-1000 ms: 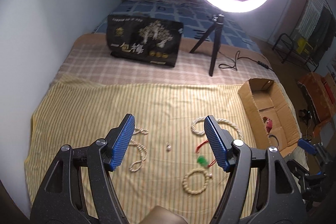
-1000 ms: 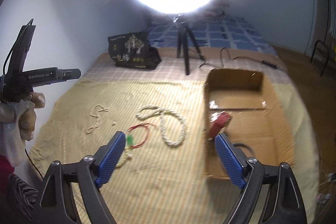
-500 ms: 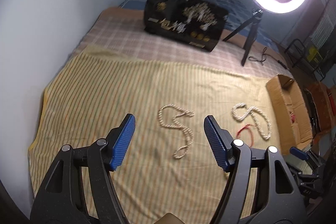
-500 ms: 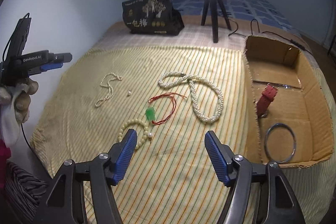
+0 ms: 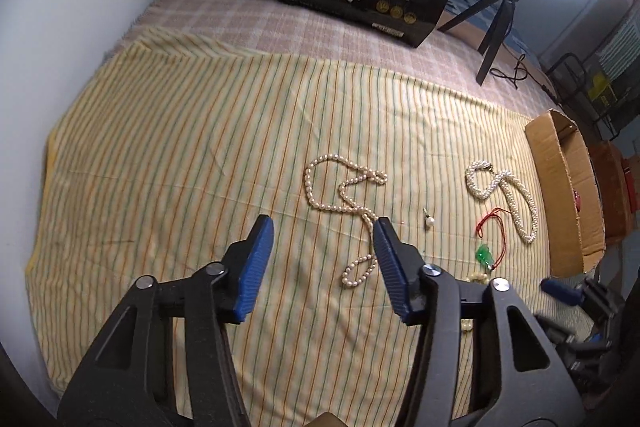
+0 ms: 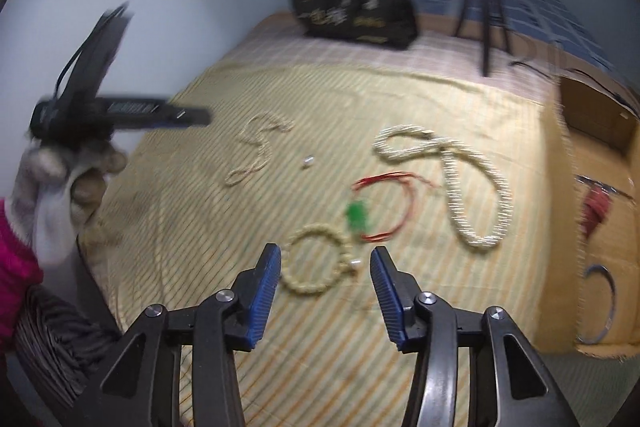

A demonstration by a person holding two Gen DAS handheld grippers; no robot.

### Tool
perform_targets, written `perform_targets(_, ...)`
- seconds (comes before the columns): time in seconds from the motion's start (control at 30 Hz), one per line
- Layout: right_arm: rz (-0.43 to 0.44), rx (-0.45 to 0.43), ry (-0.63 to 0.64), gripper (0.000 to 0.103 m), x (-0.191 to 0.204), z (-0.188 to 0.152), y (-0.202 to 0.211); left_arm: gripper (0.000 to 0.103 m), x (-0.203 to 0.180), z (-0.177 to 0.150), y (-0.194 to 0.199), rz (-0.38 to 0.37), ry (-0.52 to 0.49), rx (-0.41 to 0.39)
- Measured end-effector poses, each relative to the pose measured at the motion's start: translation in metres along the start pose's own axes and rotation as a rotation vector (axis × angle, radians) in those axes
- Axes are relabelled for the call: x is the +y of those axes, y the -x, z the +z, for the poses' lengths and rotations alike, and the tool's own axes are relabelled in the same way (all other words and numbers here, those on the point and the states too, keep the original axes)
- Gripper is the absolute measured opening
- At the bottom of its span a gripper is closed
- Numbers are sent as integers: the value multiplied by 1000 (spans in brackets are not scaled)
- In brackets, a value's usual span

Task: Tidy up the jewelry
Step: 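Withdraw both open tools from box back toward remaining jewelry, then grasp pearl necklace with left tool while right tool grasps cream bead bracelet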

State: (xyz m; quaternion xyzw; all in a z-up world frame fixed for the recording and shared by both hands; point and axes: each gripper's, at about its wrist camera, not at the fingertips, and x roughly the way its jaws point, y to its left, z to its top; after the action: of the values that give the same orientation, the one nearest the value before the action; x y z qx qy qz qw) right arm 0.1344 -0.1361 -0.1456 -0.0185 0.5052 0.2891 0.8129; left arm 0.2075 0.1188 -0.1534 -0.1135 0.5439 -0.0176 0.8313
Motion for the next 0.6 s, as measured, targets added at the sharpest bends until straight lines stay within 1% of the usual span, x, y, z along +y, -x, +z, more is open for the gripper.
perform_targets(0.03,7,13,24,45,6,0,-5,52,1,0,-3,-4,7,8)
perform_targets(0.13,17,59,101,45,23,-3,-20,51,2,0,-15,-8,20,36)
perform_targets(0.2,23,82,144,45,33,-5,-28,47,1,-1,-21,-7,21,51)
perform_targets(0.23,25,95,164,45,38,-6,-32,47,0,-1,-24,-7,24,59)
perform_targets(0.3,14,113,193,45,44,-8,-39,47,-2,-2,-29,-5,30,68)
perform_targets(0.43,-8,137,212,44,49,-12,-49,47,-7,-1,-39,-13,45,91)
perform_targets(0.6,-19,163,217,41,48,-13,-58,45,-16,6,-50,-26,67,103)
